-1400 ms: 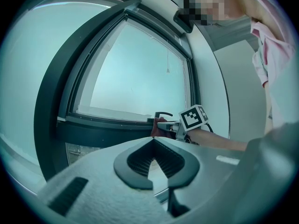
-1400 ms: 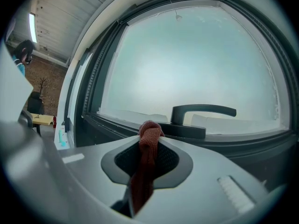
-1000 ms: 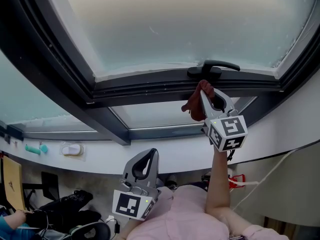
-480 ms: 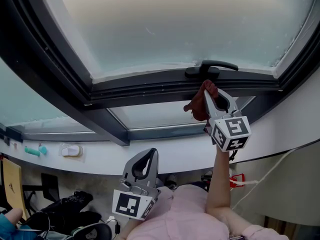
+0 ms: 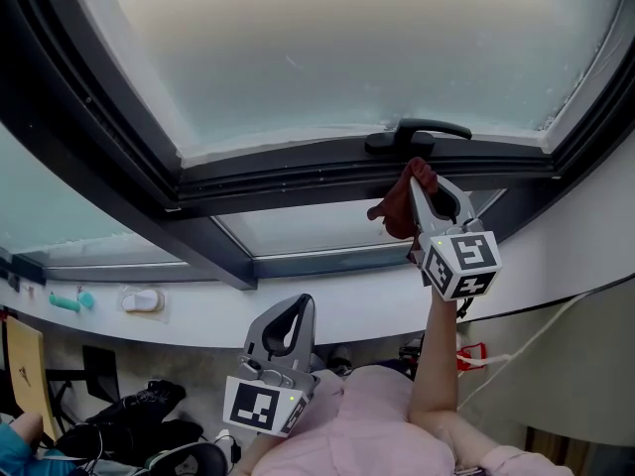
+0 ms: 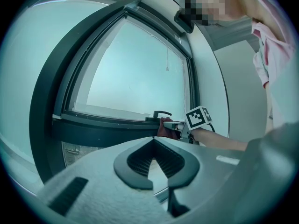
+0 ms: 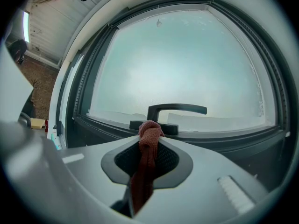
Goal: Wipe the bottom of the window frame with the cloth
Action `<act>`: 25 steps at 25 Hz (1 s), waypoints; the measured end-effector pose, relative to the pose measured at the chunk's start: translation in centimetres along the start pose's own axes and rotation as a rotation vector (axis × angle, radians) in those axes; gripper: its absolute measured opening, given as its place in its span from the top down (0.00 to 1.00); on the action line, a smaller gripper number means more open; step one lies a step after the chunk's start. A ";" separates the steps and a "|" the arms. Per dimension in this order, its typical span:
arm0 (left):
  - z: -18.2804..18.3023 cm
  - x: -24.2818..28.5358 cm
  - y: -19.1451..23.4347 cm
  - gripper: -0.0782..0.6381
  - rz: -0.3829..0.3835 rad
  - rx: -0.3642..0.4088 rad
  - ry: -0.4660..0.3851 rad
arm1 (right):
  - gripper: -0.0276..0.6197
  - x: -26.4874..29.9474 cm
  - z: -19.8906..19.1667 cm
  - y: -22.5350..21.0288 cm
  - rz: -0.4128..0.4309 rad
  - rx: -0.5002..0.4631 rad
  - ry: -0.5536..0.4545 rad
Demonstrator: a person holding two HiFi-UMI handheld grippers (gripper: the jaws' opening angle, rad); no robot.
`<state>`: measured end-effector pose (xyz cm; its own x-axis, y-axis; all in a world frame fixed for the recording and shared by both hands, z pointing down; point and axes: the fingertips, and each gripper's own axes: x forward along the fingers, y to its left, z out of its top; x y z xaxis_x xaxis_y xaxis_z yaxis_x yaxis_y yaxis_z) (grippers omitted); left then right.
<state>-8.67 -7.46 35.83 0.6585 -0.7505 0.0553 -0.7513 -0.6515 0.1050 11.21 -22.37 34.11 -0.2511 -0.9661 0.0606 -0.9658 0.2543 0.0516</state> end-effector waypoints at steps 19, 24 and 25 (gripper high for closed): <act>0.1 -2.3 1.3 0.89 -0.008 -0.004 -0.010 | 0.87 0.0 -0.4 1.7 -0.090 -0.057 0.063; 0.2 -3.3 2.3 0.89 -0.022 -0.010 -0.013 | 0.87 2.1 -0.8 8.9 0.070 -0.042 0.082; 0.3 -3.6 2.7 0.89 -0.021 -0.010 -0.015 | 0.87 2.6 -0.8 10.7 0.106 -0.041 0.086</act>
<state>-13.07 -6.49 35.58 0.6734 -0.7383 0.0382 -0.7369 -0.6660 0.1161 0.30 -22.16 35.64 -0.3434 -0.9267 0.1530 -0.9302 0.3580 0.0807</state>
